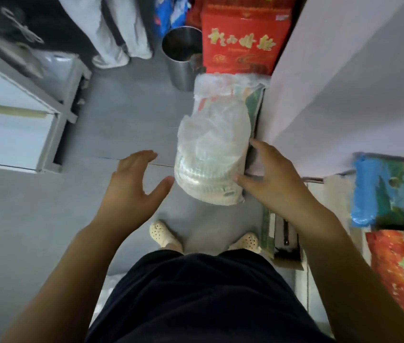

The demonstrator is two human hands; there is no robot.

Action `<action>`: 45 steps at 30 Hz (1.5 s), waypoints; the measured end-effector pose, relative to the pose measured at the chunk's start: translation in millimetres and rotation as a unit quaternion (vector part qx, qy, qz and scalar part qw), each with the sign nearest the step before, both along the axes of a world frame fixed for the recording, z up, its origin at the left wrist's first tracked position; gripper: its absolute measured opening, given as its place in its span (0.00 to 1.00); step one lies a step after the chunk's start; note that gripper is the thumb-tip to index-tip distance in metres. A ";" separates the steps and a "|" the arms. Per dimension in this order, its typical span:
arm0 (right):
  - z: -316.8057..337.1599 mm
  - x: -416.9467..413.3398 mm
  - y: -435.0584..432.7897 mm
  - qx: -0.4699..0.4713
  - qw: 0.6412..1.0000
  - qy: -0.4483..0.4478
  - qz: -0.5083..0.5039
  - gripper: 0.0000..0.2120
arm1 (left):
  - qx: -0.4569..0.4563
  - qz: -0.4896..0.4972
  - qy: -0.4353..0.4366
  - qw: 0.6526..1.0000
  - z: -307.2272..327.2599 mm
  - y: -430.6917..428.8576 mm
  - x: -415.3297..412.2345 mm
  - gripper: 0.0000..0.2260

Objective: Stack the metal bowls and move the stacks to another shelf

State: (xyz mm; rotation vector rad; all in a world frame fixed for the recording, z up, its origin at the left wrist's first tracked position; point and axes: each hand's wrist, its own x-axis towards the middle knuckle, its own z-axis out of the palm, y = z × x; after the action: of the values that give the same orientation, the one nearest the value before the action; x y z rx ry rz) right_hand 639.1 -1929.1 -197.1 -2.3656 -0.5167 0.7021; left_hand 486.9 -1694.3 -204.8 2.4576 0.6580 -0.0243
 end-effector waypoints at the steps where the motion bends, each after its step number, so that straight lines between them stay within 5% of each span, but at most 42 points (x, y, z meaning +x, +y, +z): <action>1: -1.7 -6.9 27.5 -0.001 1.000 0.002 0.018 0.40 | 0.008 0.010 0.005 1.000 1.4 20.3 -12.8 0.28; 13: 4.6 -127.9 340.9 0.041 0.953 0.005 0.300 0.42 | 0.065 0.191 0.008 0.979 34.3 230.4 -185.3 0.30; 21: 17.4 -182.2 478.6 0.005 0.881 -0.008 0.472 0.41 | 0.018 0.391 -0.025 0.920 33.2 277.9 -279.3 0.31; 30: 17.9 -246.8 647.7 0.032 0.812 -0.005 0.583 0.39 | 0.019 0.537 -0.039 0.843 33.4 379.8 -339.3 0.32; 45: 42.3 -354.9 945.8 0.056 0.704 -0.042 0.706 0.39 | 0.055 0.639 -0.102 0.761 50.7 603.7 -418.2 0.28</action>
State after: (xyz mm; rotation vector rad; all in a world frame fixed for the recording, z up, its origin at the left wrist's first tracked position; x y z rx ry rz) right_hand 284.2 -983.4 -154.7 -1.4617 -2.3960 1.0669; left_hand 68.7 -1090.6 -154.1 1.5654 2.0865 0.8049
